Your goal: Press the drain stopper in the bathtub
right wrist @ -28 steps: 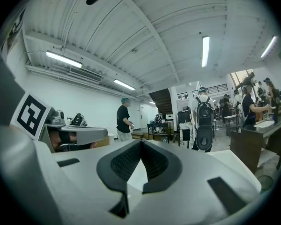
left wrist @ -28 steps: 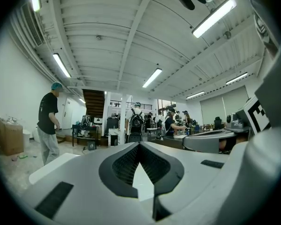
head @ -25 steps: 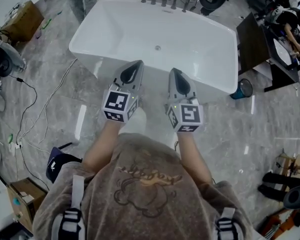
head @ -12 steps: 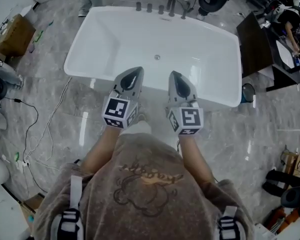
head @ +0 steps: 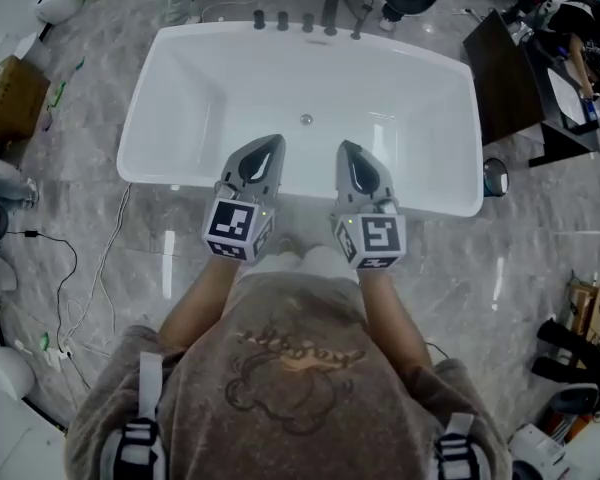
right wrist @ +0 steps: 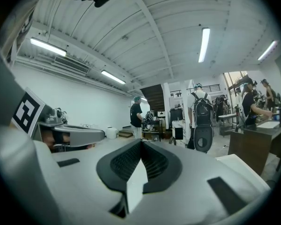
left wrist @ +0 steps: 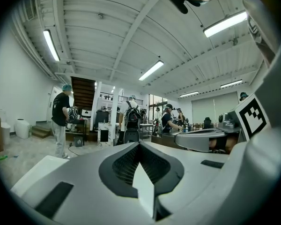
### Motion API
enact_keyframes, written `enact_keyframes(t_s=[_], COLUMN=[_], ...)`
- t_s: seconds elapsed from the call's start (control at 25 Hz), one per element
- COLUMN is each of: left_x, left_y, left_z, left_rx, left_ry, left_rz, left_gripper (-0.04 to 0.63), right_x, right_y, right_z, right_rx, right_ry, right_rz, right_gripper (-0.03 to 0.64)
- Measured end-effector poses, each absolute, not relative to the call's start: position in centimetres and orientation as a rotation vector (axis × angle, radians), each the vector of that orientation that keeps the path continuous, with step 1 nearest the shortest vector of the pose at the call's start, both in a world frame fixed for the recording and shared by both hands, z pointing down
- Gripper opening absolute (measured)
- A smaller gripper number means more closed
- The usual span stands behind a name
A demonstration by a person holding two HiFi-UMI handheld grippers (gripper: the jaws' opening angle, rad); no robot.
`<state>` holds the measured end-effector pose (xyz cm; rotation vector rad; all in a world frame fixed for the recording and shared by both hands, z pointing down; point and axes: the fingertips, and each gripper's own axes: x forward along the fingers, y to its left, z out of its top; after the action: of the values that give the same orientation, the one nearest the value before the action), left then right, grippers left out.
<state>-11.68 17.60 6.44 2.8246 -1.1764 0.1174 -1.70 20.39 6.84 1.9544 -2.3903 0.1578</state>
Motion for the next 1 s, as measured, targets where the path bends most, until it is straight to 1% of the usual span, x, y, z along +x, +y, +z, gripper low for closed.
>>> enact_keyframes(t_s=[0.56, 0.84, 1.0], left_x=[-7.4, -4.7, -4.4], left_y=[9.9, 5.5, 3.4], left_z=[6.6, 6.4, 5.8], left_rx=[2.802, 2.801, 2.802], left_ry=[-1.193, -1.273, -1.319], left_rz=[0.085, 0.079, 0.061], left_gripper=[0.001, 0.0, 0.0], right_x=[1.7, 4.6, 4.9], right_y=[12.3, 7.9, 5.7], right_z=[7.3, 7.0, 6.6], right_rx=[1.909, 1.853, 1.822], right_ry=[-2.416, -2.478, -2.517], right_rz=[0.173, 0.155, 0.141], right_gripper=[0.003, 0.003, 0.003])
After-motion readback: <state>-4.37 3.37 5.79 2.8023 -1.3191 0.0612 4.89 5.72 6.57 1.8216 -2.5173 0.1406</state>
